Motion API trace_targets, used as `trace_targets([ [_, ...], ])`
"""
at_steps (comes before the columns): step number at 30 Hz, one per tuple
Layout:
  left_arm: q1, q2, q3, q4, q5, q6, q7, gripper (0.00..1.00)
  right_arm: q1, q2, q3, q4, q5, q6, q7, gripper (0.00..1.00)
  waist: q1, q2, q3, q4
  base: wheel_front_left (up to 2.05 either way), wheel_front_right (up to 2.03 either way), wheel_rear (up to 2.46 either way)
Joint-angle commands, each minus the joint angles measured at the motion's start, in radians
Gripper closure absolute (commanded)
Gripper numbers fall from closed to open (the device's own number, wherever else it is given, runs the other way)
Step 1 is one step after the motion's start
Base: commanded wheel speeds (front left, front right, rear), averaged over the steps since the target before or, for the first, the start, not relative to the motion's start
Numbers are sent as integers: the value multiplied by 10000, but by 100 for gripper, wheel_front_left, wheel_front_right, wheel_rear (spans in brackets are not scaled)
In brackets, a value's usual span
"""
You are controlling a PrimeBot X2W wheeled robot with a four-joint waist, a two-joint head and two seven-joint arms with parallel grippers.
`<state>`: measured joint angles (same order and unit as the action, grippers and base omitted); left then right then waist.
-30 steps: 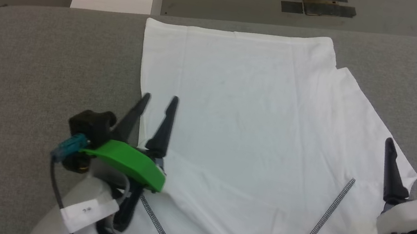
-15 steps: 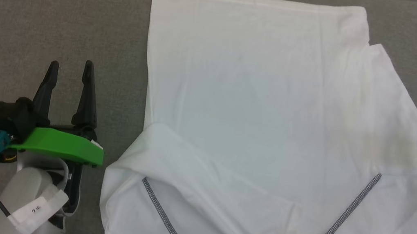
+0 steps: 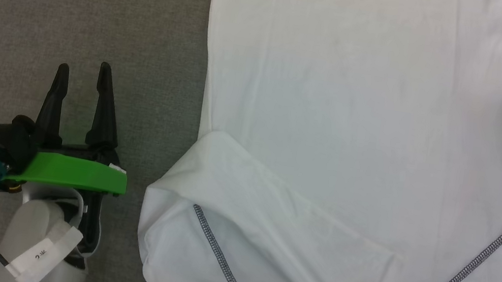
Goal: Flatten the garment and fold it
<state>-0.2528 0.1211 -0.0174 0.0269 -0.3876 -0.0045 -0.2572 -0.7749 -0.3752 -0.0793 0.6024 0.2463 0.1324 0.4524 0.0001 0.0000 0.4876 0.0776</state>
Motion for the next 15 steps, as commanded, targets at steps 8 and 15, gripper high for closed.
trace_targets([
  [8,-55,-335,417,238,444,-439,-45,0,-131,-67,134,523,402,-17,1234,100,-1,0,240,219,0,0,0],
  [15,40,-474,631,572,603,-668,-45,0,352,-318,-303,65,505,-17,817,100,-1,0,-271,18,0,0,0],
])
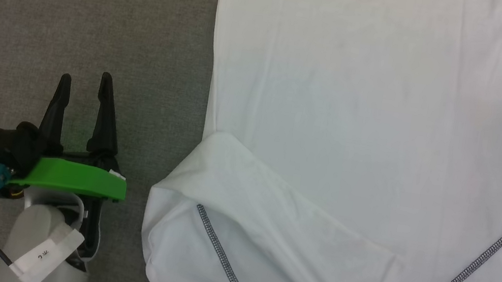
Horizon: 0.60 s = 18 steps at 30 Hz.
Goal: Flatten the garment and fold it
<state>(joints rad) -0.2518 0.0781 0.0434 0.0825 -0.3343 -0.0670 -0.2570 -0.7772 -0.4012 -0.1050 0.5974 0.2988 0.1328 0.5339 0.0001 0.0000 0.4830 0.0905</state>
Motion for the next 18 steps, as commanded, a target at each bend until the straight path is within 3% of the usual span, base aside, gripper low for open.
trace_targets([
  [1,79,-64,44,70,92,-63,-47,0,526,-128,-232,8,-90,-21,-174,100,-1,0,-379,-167,0,0,0],
  [6,439,-145,36,229,178,-76,-47,0,1315,-356,-1372,-629,-602,-21,-903,100,-1,0,-1135,-460,0,0,0],
  [10,741,-181,55,358,181,-90,-47,0,2120,-130,-2500,-1620,-1117,-21,-1137,100,-1,0,-1762,-729,0,0,0],
  [18,1276,-216,87,594,150,-145,-47,0,3988,764,-3623,-5008,-1636,-21,-708,100,-1,0,-2726,-1077,0,0,0],
])
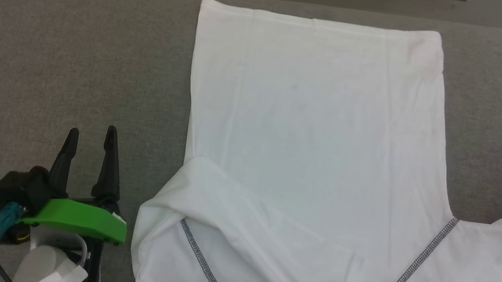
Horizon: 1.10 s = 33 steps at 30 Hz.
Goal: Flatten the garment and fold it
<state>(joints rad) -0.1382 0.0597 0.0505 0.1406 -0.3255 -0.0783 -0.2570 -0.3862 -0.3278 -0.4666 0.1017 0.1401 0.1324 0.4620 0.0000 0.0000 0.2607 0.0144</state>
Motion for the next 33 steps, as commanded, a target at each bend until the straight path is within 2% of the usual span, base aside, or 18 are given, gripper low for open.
trace_targets([
  [1,208,-36,-2,16,65,-30,-47,0,337,155,7,-641,-85,-17,139,100,0,0,-603,-329,0,0,0],
  [3,312,-44,-39,7,57,-18,-47,0,734,390,79,-1636,-112,-17,368,100,0,0,-752,-332,0,0,0],
  [4,426,-51,-92,9,41,-11,-47,0,1196,685,273,-2896,-193,-17,675,100,0,0,-905,-316,0,0,0],
  [7,534,-58,-158,63,-7,-34,-47,0,1815,1107,764,-4499,-350,-17,1141,100,0,0,-1096,-248,0,0,0],
  [10,556,-61,-178,150,-47,-80,-47,0,2376,1413,1455,-5638,-602,-17,1555,100,0,0,-1197,-178,0,0,0],
  [11,570,-63,-193,188,-60,-105,-47,0,2669,1720,2057,-6164,-703,-17,1728,100,0,0,-1241,-138,0,0,0],
  [14,613,-66,-204,214,-76,-138,-47,0,3040,1994,3370,-6512,-958,-17,1932,100,0,0,-1284,-107,0,0,0],
  [19,674,-71,-235,174,-89,-112,-47,0,3289,2119,5723,-5772,-850,-17,2048,100,0,0,-1262,-106,0,0,0],
  [24,558,-74,-272,230,-145,-140,-47,0,3336,2245,7775,-4040,-475,-17,1686,100,0,0,-1157,-18,0,0,0],
  [33,440,-84,-351,215,-203,-132,-47,0,2811,2698,9192,-345,-300,-17,345,100,0,0,-925,192,0,0,0],
])
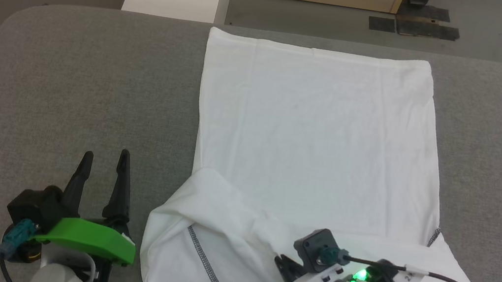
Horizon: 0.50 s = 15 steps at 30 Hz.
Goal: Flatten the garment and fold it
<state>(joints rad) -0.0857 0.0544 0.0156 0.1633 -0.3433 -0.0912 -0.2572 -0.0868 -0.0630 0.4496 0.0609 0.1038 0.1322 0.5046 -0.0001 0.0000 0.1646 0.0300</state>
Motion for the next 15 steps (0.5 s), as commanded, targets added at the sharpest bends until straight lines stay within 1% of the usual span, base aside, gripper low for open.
trace_targets([
  [1,-89,-31,-16,-25,-25,11,-45,0,-256,62,134,315,63,-15,-114,100,1,0,51,49,0,0,0],
  [3,-96,-33,-52,-46,-29,46,-45,0,-377,83,268,792,172,-15,-141,100,1,0,82,69,0,0,0],
  [4,-95,-33,-70,-54,-36,62,-45,0,-445,90,326,978,227,-15,-168,93,1,0,90,74,0,0,0],
  [5,-91,-34,-81,-59,-40,74,-45,0,-494,94,388,1088,279,-15,-191,80,1,0,92,73,0,0,0],
  [6,-81,-35,-88,-64,-47,90,-45,0,-541,97,503,1179,401,-15,-195,0,1,0,91,65,0,0,0],
  [10,1,-36,-79,-68,-56,132,-45,0,-637,103,499,966,919,-15,-371,0,1,0,43,-21,0,0,0],
  [13,41,-35,-67,-74,-24,157,-45,0,-682,90,303,208,1298,-15,-893,0,1,0,-20,-134,0,0,0],
  [15,50,-20,-81,-96,20,167,-45,0,-647,81,-176,-410,1378,-15,-1399,0,1,0,-52,-212,0,0,0],
])
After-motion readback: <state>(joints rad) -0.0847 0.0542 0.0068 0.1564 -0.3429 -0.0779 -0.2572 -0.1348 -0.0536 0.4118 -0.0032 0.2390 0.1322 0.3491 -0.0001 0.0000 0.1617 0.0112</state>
